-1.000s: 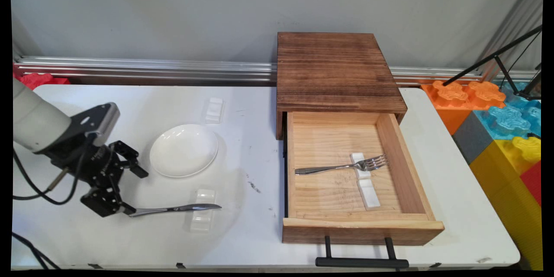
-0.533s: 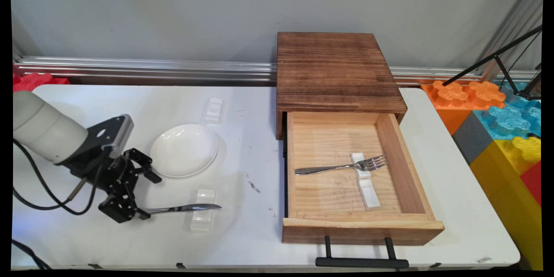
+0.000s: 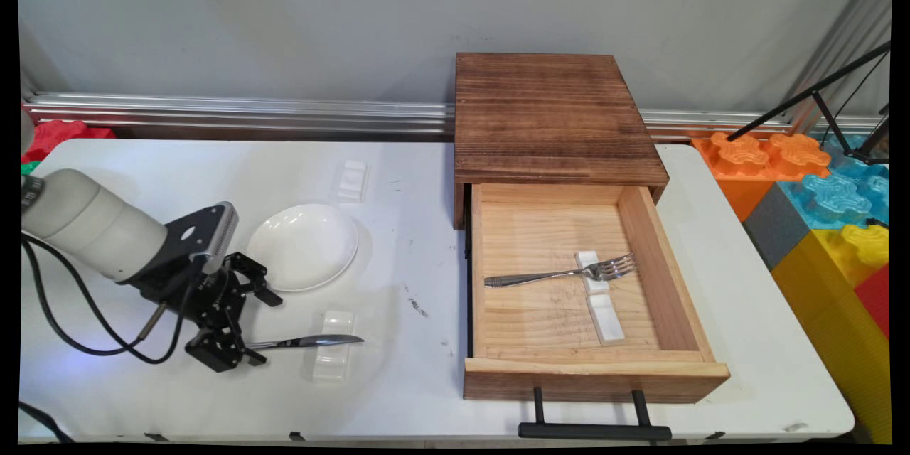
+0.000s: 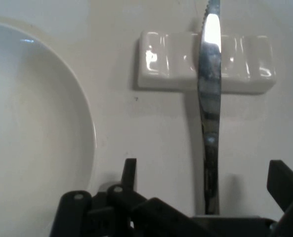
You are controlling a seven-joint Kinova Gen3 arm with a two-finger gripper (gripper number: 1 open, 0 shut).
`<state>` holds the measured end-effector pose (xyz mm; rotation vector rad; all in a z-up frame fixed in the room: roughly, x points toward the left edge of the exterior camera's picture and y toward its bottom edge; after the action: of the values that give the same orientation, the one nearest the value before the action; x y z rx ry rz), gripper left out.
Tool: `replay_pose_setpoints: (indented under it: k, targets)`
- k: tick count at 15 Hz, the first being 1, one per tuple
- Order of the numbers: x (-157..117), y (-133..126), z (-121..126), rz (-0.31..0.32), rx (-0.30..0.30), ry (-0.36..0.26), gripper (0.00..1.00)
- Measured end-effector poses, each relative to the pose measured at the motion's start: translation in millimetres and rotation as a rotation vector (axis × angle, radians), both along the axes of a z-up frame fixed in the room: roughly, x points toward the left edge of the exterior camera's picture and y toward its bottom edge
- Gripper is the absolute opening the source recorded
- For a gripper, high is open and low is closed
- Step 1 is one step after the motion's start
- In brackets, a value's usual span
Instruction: Pick up the knife from the right of the white plate, then place the picked object into the drawer
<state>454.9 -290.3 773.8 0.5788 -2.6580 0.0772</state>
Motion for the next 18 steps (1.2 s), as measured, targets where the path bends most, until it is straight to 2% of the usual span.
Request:
replay_pose_setpoints:
  k: [10, 11, 18]
  targets:
    - [-9.1, -4.2, -19.1, 0.003, -0.012, 0.014, 1.0]
    - [-9.6, -4.5, -19.8, 0.003, -0.012, 0.015, 0.0]
    - [-10.8, -3.3, -21.7, -0.006, -0.005, 0.018, 0.0]
